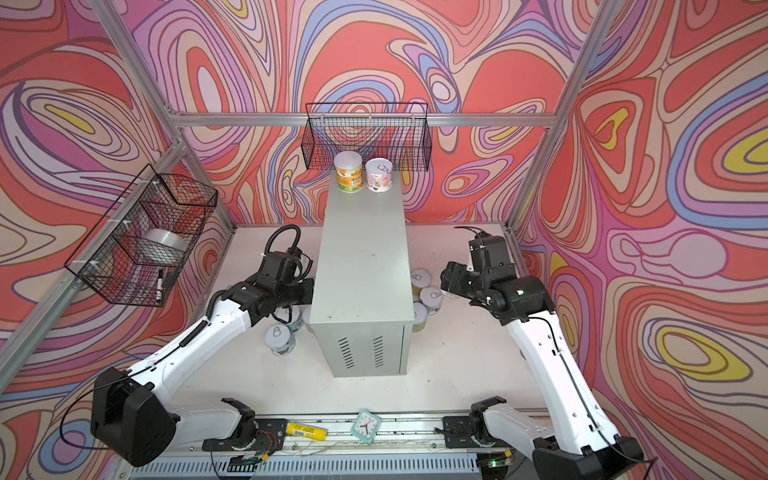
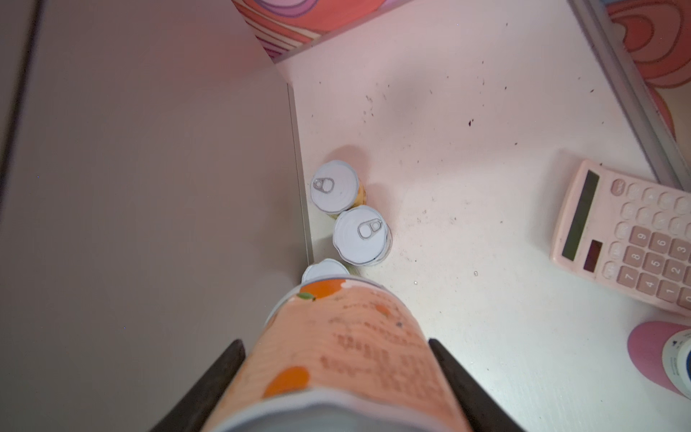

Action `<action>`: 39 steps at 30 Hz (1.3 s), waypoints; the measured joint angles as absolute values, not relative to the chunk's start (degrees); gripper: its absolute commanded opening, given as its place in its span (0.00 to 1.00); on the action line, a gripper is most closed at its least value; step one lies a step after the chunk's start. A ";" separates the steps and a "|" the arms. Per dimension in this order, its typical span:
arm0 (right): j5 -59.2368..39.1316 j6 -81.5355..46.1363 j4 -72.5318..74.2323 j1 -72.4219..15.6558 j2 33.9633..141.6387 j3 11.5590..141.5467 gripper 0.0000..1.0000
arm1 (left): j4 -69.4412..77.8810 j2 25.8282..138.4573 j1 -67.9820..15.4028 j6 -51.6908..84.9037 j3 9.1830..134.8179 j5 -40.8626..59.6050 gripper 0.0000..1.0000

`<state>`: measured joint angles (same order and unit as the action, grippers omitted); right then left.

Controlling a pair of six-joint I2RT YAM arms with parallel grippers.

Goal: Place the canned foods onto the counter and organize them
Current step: 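Carry the orange-labeled can up over the cabinet top with the right gripper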

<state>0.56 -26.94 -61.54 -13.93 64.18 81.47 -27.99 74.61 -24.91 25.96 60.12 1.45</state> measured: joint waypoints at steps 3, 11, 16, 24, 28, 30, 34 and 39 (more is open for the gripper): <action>0.49 -26.48 -61.73 -13.93 65.71 85.97 0.00 | -27.94 74.41 -24.34 25.93 60.12 1.98 0.97; -1.65 -25.67 -61.78 -13.93 73.47 98.78 0.00 | -28.10 74.24 -23.51 25.50 62.08 2.85 0.96; -3.92 -24.60 -62.65 -14.66 78.98 108.77 0.00 | -28.08 73.58 -23.51 25.52 62.61 3.09 0.96; -2.07 -22.13 -67.35 -24.01 87.83 124.84 0.00 | -28.08 73.58 -23.22 25.54 62.63 3.57 0.97; -0.82 -21.26 -69.52 -29.23 92.33 130.61 0.00 | -28.08 73.58 -23.22 25.54 62.74 4.03 0.96; 0.30 -20.95 -70.50 -30.92 94.24 132.64 0.00 | -28.08 73.58 -23.20 25.54 62.92 4.08 0.96; 2.52 -20.43 -72.60 -34.00 97.82 136.66 0.00 | -28.08 73.47 -23.18 25.50 63.09 4.05 0.96; 4.36 -19.64 -75.55 -36.99 102.37 143.15 0.00 | -28.10 73.47 -23.18 25.52 63.18 4.10 0.96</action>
